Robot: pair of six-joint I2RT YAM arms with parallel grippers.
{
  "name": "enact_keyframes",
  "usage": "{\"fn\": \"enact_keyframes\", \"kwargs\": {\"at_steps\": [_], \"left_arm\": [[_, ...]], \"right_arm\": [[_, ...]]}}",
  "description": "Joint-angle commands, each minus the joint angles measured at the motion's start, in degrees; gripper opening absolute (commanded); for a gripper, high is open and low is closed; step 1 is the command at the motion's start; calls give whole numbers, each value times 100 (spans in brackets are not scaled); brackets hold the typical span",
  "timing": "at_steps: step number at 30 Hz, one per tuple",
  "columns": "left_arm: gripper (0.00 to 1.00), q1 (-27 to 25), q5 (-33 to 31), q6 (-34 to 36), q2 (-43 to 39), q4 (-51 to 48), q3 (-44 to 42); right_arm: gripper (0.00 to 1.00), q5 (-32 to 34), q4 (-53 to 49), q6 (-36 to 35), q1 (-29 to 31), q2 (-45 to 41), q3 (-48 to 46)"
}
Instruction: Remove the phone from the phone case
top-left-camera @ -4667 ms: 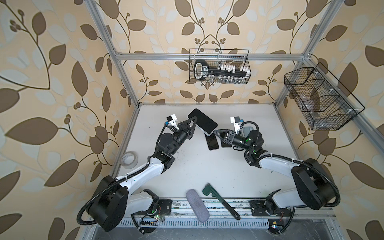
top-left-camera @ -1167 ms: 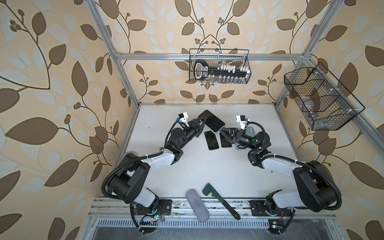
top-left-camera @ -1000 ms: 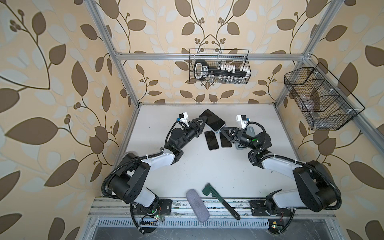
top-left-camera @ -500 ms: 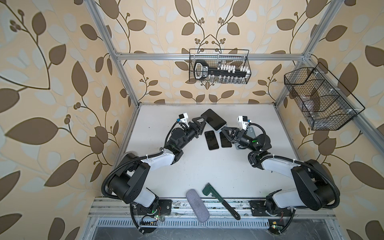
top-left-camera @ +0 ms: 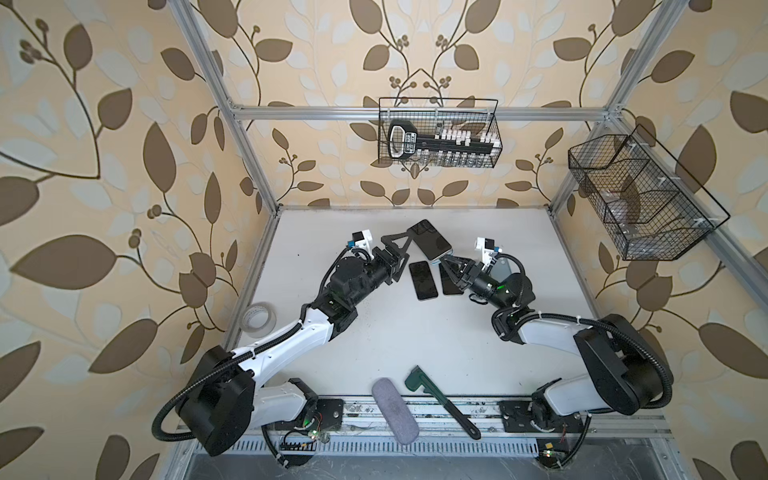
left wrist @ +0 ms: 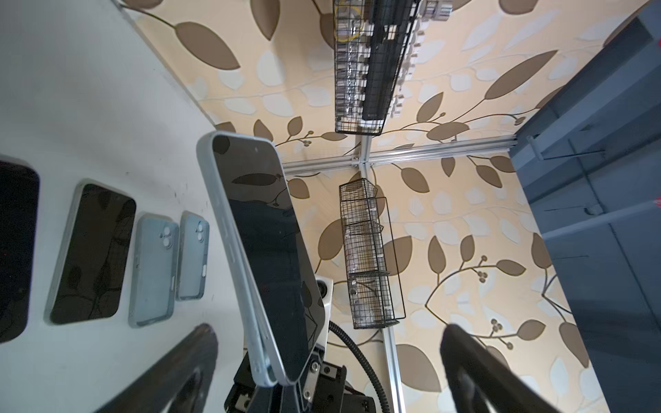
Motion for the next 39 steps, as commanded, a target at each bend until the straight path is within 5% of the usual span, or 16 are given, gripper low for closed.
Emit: {"fn": "enact_keyframes", "kwargs": {"at_steps": [1, 15, 39], "left_arm": [[99, -174, -374, 24, -395, -894, 315], [99, -786, -847, -636, -346, -715, 242], [99, -815, -1166, -530, -312, -504, 129]], "right_arm": [[8, 559, 645, -192, 182, 83, 18], [6, 1728, 1237, -420, 873, 712, 71], [6, 2268, 1635, -445, 1464, 906, 35]]}}
